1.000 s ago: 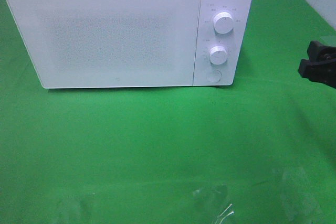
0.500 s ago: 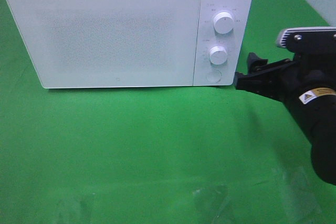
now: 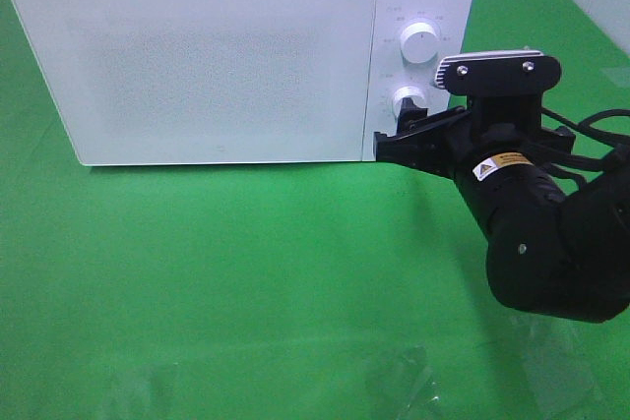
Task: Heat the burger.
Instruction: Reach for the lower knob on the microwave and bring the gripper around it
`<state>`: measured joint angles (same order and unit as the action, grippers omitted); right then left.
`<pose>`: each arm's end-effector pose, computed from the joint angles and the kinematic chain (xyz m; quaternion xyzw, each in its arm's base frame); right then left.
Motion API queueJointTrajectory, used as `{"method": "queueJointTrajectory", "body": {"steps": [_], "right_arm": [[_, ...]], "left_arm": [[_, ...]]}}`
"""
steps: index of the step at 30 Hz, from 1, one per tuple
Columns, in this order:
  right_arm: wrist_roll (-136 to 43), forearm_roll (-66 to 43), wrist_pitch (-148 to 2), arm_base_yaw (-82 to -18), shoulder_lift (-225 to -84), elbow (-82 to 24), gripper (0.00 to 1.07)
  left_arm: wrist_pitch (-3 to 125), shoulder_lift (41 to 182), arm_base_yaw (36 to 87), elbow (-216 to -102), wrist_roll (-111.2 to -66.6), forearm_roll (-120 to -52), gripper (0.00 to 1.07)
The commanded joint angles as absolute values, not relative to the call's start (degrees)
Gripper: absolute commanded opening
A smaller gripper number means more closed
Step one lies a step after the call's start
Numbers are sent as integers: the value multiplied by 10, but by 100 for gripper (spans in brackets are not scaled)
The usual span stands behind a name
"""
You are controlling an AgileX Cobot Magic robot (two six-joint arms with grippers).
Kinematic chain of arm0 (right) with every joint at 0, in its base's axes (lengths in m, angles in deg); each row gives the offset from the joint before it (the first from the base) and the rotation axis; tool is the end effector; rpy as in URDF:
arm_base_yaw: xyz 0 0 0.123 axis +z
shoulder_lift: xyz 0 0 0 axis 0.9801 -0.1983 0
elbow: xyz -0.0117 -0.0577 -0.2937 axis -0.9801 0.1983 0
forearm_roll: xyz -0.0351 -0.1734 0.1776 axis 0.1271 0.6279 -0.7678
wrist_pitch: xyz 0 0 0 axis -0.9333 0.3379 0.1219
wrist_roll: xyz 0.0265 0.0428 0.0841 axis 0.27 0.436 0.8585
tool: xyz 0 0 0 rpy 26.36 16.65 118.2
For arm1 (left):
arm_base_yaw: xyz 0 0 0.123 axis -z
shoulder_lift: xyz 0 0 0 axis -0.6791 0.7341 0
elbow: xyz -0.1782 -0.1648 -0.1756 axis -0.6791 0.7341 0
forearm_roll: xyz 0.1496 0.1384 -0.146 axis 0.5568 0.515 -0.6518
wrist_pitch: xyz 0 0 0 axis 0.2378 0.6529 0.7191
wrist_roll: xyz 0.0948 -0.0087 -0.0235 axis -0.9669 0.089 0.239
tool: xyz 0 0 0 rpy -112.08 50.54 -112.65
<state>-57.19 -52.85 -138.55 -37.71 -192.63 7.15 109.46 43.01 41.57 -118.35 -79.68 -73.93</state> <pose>0.2700 0.1527 0.1602 -0.0236 0.7401 0.0026 0.6721 -0.0157 -0.0040 0.2786 -0.0480 0.8428 -0.0413 0.5345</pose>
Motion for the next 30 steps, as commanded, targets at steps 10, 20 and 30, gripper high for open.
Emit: {"method": "queueJointTrajectory", "body": {"steps": [10, 20, 30], "right_arm": [[-577, -517, -1443, -386, -1988, 0, 74], [-567, -486, -1420, -414, -2026, -43, 74], [-555, -476, -1401, -421, -2056, -81, 74]], "left_arm": [[1092, 416, 415, -1181, -796, -740, 101], [1092, 416, 415, -1181, -796, -740, 101], [1092, 419, 415, -1181, -796, -740, 101]]}}
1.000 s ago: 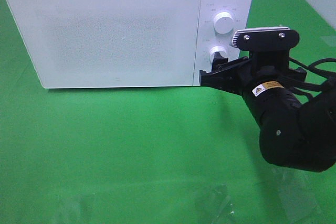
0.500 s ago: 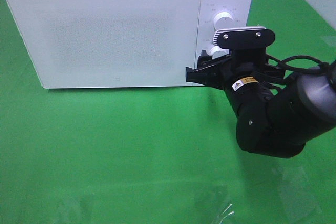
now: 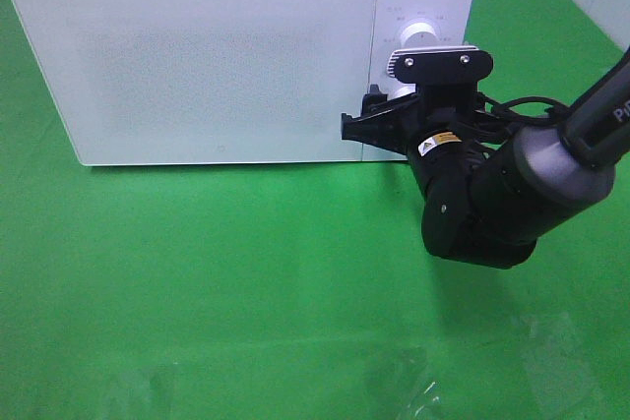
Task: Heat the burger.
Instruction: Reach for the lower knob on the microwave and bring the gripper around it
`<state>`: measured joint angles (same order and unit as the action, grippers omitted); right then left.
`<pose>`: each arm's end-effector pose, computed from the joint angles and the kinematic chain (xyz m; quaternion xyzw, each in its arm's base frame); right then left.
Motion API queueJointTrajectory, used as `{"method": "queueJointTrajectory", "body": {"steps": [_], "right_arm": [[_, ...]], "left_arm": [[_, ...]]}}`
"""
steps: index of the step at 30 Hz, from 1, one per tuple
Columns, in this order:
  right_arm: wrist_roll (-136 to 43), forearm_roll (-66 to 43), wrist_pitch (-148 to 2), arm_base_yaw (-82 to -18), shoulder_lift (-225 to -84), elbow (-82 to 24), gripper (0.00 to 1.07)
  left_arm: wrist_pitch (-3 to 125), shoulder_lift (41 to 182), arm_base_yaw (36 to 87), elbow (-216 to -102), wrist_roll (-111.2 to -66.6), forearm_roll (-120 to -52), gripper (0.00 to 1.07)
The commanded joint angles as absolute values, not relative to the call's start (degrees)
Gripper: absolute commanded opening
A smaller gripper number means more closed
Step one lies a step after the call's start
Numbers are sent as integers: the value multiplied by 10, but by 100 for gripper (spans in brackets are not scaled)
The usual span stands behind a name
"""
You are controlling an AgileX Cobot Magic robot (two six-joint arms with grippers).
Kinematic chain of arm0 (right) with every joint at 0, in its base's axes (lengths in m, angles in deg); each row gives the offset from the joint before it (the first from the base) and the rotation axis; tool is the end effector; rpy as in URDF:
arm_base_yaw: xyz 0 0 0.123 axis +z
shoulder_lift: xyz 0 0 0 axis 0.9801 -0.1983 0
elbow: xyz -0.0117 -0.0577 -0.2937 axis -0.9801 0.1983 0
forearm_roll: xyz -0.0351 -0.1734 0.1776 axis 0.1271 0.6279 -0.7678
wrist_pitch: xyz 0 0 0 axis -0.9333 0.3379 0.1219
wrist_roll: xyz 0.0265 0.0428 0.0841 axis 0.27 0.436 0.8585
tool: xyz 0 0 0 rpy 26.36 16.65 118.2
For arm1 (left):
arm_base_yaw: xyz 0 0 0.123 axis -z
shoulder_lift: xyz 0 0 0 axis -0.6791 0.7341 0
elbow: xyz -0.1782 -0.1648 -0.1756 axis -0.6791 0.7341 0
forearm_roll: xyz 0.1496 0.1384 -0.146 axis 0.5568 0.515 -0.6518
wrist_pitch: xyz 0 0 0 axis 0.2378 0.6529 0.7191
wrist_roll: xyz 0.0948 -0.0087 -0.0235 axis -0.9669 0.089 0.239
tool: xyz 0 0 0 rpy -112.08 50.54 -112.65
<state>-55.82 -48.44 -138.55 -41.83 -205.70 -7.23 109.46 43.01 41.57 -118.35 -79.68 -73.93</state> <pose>0.3317 0.1781 0.1314 -0.0173 0.7285 0.0079 0.6848 -0.0157 -0.0040 0.2786 -0.0480 0.8428 -0.0413 0.5345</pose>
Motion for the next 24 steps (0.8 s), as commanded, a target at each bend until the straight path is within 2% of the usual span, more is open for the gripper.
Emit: {"method": "queueJointTrajectory", "body": {"steps": [1, 20, 24], "right_arm": [[-555, -476, -1401, -421, -2056, -81, 74], [-548, -483, -1399, -421, -2070, -88, 73], [-548, -483, -1399, -421, -2070, -88, 65]], "left_arm": [[1092, 419, 415, -1181, -796, -740, 101], [1092, 419, 415, -1181, -796, -740, 101], [1092, 419, 415, -1181, -796, -740, 101]]}}
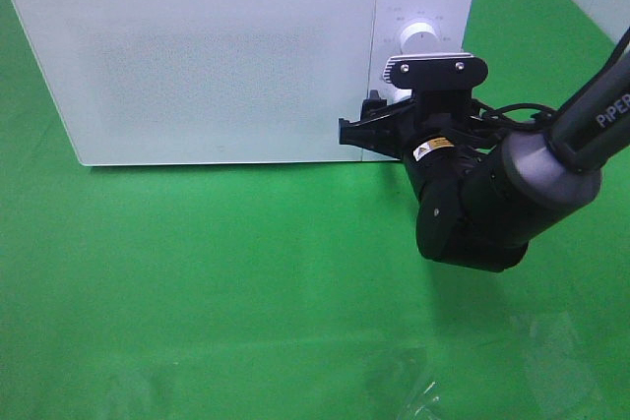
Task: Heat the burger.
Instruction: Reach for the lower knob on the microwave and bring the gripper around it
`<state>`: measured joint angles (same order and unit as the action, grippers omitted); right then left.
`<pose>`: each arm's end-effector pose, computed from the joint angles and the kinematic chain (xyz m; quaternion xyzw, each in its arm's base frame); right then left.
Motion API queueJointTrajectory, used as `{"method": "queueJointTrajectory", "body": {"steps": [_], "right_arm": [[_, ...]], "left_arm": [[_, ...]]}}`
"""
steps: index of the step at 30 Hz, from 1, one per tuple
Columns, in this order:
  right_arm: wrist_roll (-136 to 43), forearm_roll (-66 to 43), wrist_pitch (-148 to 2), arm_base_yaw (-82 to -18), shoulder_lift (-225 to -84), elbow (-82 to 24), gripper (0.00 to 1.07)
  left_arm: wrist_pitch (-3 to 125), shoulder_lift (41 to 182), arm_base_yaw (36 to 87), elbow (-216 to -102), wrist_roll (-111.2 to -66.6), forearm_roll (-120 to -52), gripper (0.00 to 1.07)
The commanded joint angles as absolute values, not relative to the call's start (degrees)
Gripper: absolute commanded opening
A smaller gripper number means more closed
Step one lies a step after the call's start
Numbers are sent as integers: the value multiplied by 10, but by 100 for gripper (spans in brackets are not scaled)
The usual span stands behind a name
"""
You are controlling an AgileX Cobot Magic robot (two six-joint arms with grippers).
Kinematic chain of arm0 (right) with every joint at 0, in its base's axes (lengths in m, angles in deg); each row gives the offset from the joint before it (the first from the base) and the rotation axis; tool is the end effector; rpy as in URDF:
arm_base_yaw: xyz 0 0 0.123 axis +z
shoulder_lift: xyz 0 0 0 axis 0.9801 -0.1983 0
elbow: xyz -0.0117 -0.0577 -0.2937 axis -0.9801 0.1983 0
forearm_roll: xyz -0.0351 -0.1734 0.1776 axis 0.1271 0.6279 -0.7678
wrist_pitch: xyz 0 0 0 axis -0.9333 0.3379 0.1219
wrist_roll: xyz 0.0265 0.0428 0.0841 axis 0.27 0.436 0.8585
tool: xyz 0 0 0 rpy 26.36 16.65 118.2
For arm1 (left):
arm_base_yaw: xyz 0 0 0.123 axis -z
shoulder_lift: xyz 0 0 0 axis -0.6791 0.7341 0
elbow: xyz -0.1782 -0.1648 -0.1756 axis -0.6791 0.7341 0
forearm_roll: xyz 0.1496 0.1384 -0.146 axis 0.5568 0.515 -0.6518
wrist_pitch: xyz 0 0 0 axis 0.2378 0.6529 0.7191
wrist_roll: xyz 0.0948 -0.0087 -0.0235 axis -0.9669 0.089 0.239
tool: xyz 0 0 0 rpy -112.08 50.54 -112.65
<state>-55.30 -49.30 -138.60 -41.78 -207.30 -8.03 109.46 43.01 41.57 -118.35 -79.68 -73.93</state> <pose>0.3343 0.1790 0.1234 -0.0104 0.7333 0.0051 0.6798 -0.0157 -0.0040 0.2786 -0.0480 0.8428 -0.0413 0.5345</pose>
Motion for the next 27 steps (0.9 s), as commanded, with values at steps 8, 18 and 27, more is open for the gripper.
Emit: {"method": "queueJointTrajectory", "body": {"steps": [8, 18, 27], "right_arm": [[-541, -471, -1393, -421, -2070, -88, 1], [-478, -465, -1389, -421, -2070, -88, 0], [-51, -413, -1414, -421, -2070, -88, 0]], "left_arm": [[1092, 419, 415, -1181, -796, -740, 101], [1092, 419, 415, -1181, -796, -740, 101], [1092, 419, 415, -1181, -796, -740, 101]]}}
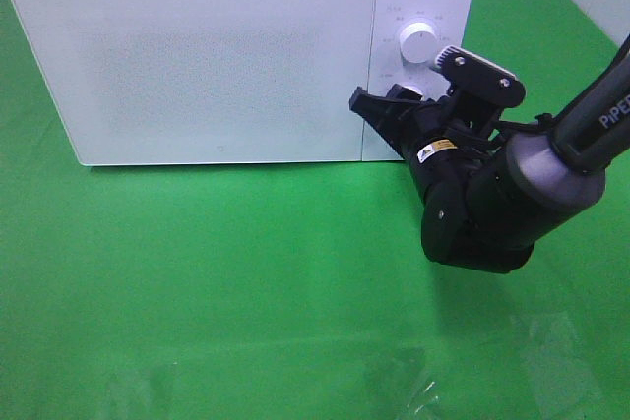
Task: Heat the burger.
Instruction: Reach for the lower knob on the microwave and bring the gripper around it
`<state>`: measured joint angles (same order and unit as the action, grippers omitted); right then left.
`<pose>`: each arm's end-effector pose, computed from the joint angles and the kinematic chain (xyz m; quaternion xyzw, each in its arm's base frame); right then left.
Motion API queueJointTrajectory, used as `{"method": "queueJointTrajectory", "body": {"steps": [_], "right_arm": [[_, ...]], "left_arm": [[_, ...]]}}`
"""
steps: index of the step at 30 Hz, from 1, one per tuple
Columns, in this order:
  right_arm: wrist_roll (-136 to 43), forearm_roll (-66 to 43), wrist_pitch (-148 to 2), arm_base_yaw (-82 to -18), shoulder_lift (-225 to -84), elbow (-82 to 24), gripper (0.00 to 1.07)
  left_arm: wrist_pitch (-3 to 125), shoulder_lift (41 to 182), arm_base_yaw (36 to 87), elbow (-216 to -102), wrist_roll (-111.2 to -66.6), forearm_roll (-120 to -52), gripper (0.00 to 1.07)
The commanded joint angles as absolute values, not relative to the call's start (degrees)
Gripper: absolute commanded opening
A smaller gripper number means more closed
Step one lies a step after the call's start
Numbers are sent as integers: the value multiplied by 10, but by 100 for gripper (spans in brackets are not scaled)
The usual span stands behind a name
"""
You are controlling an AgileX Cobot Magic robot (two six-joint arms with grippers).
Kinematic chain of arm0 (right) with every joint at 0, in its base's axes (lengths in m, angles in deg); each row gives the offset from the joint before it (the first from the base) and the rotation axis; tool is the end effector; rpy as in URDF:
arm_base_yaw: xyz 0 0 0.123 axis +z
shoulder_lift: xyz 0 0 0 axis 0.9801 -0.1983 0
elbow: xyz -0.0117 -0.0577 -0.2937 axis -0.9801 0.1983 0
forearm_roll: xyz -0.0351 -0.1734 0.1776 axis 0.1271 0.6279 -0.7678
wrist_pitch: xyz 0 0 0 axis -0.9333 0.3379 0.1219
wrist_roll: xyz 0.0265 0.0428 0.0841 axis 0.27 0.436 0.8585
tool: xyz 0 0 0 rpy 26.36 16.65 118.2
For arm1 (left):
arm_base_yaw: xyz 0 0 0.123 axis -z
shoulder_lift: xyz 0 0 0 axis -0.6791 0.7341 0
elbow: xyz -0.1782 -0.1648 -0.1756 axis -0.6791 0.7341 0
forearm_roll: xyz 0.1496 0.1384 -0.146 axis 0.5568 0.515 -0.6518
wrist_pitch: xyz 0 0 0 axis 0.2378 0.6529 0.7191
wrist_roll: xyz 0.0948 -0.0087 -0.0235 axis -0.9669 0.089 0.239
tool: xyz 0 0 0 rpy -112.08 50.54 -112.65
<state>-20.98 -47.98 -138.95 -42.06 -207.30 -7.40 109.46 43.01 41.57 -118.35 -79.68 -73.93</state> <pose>0.3331 0.1778 0.1224 0.1966 0.7060 0.2061 0.6484 -0.0157 -0.0040 0.2786 -0.0480 0.8428 -0.0413 0.5345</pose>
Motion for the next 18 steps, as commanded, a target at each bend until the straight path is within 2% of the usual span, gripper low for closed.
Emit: {"method": "queueJointTrajectory", "body": {"steps": [1, 4, 5, 6, 10, 18], "right_arm": [[43, -401, -1414, -421, -2070, -88, 0], [93, -393, -1416, -421, -2070, -88, 0], [176, -374, -1424, -421, -2070, -88, 0], [176, -374, -1424, -421, -2070, -88, 0], [373, -361, -1496, -421, -2070, -88, 0], [483, -356, -1495, -421, -2069, -88, 0]], "left_arm": [[1092, 419, 415, -1181, -796, -740, 101], [1092, 419, 415, -1181, -796, -740, 101], [1092, 419, 415, -1181, -796, -740, 101], [1092, 419, 415, -1181, -796, -740, 101], [1092, 419, 415, -1181, -796, -740, 101], [1092, 419, 415, -1181, -796, -740, 101]]}}
